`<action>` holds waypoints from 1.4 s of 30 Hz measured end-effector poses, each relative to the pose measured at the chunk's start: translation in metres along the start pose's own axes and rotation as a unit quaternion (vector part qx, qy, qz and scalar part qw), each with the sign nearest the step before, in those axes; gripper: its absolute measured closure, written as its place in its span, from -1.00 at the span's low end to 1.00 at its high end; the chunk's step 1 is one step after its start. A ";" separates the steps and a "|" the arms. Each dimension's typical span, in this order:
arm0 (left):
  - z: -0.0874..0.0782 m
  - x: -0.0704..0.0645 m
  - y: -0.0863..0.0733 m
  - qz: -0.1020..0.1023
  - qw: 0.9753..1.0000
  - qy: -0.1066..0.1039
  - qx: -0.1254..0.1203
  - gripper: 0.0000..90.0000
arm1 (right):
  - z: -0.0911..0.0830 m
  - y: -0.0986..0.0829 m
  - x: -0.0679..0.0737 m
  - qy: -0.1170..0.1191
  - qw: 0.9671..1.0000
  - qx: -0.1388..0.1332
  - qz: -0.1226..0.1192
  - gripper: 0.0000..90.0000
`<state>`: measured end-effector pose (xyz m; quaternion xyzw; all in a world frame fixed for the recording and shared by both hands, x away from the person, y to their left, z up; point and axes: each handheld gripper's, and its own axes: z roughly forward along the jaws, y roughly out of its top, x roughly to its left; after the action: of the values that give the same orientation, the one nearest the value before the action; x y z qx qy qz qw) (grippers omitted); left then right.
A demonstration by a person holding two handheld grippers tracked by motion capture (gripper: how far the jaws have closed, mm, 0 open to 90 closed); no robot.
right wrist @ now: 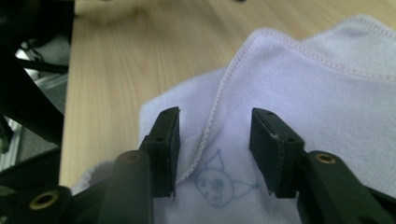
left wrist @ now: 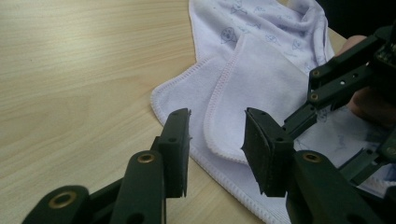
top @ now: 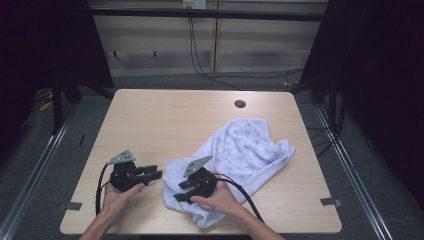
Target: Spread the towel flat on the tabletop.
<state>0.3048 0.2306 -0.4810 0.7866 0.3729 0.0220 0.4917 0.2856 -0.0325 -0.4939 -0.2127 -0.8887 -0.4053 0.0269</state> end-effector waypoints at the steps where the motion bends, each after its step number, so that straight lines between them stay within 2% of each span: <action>1: 0.000 0.000 0.000 0.000 1.000 0.000 -0.001 0.35 | 0.000 -0.001 0.002 -0.008 1.000 0.001 -0.004 0.54; 2: 0.000 0.000 0.000 0.000 1.000 0.001 -0.001 0.34 | -0.001 -0.002 0.002 -0.013 1.000 -0.009 -0.008 0.76; 4: 0.000 -0.001 0.000 0.000 1.000 0.000 -0.001 0.33 | -0.007 -0.001 0.002 -0.022 0.999 -0.023 -0.005 0.95; 7: 0.001 -0.001 0.000 -0.003 1.000 -0.002 -0.002 0.33 | -0.024 0.001 0.000 -0.038 0.998 -0.045 0.002 0.98; 9: 0.002 -0.002 0.000 0.000 1.000 -0.005 0.000 0.35 | -0.040 0.000 0.001 -0.061 0.997 -0.050 -0.002 0.98; 12: 0.008 -0.004 0.001 0.005 1.000 -0.012 0.006 0.42 | -0.071 -0.012 0.002 -0.087 0.994 -0.068 0.008 0.99; 14: 0.017 -0.006 0.004 0.017 1.000 -0.009 0.018 0.47 | -0.089 -0.024 0.001 -0.107 0.991 -0.076 0.018 0.99; 15: 0.024 -0.007 0.006 0.031 0.999 -0.010 0.029 0.54 | -0.096 -0.029 0.000 -0.111 0.991 -0.077 0.021 0.99; 17: 0.040 -0.011 0.008 0.053 0.997 -0.007 0.056 0.62 | -0.112 -0.043 -0.004 -0.135 0.987 -0.078 0.034 0.99; 18: 0.047 -0.014 0.008 0.057 0.996 -0.009 0.063 0.62 | -0.119 -0.050 -0.008 -0.145 0.985 -0.080 0.043 0.99; 22: 0.061 -0.023 0.004 0.085 0.990 -0.022 0.107 0.62 | -0.144 -0.081 -0.022 -0.179 0.976 -0.090 0.089 0.99; 23: 0.062 -0.025 0.004 0.090 0.990 -0.020 0.108 0.61 | -0.148 -0.088 -0.025 -0.183 0.974 -0.086 0.099 0.99; 25: 0.061 -0.027 0.002 0.085 0.990 -0.026 0.108 0.62 | -0.157 -0.101 -0.030 -0.199 0.970 -0.076 0.119 0.98; 28: 0.058 -0.030 -0.001 0.087 0.989 -0.031 0.113 0.64 | -0.165 -0.118 -0.034 -0.208 0.966 -0.062 0.141 0.96; 30: 0.053 -0.034 -0.004 0.087 0.988 -0.043 0.121 0.64 | -0.169 -0.130 -0.036 -0.209 0.963 -0.054 0.161 0.86; 31: 0.050 -0.036 -0.006 0.090 0.987 -0.042 0.125 0.64 | -0.171 -0.135 -0.036 -0.210 0.962 -0.048 0.169 0.78; 33: 0.045 -0.039 -0.010 0.080 0.987 -0.054 0.131 0.64 | -0.174 -0.141 -0.035 -0.210 0.961 -0.045 0.172 0.67; 34: 0.042 -0.039 -0.010 0.083 0.986 -0.061 0.131 0.59 | -0.176 -0.143 -0.033 -0.210 0.962 -0.046 0.169 0.59; 35: 0.038 -0.039 -0.008 0.085 0.987 -0.064 0.121 0.58 | -0.181 -0.144 -0.030 -0.208 0.962 -0.057 0.165 0.47; 37: 0.031 -0.035 -0.003 0.074 0.991 -0.065 0.093 0.57 | -0.183 -0.143 -0.029 -0.206 0.963 -0.067 0.163 0.41; 39: 0.026 -0.027 0.001 0.066 0.994 -0.049 0.072 0.56 | -0.185 -0.139 -0.027 -0.205 0.963 -0.081 0.154 0.33; 42: 0.027 -0.010 0.005 0.052 0.996 -0.018 0.067 0.50 | -0.186 -0.132 -0.030 -0.224 0.958 -0.091 0.155 0.27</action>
<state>0.3109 0.2032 -0.4875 0.8364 0.3236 0.0084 0.4424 0.2368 -0.2564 -0.4692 -0.4346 -0.7874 -0.4175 -0.1297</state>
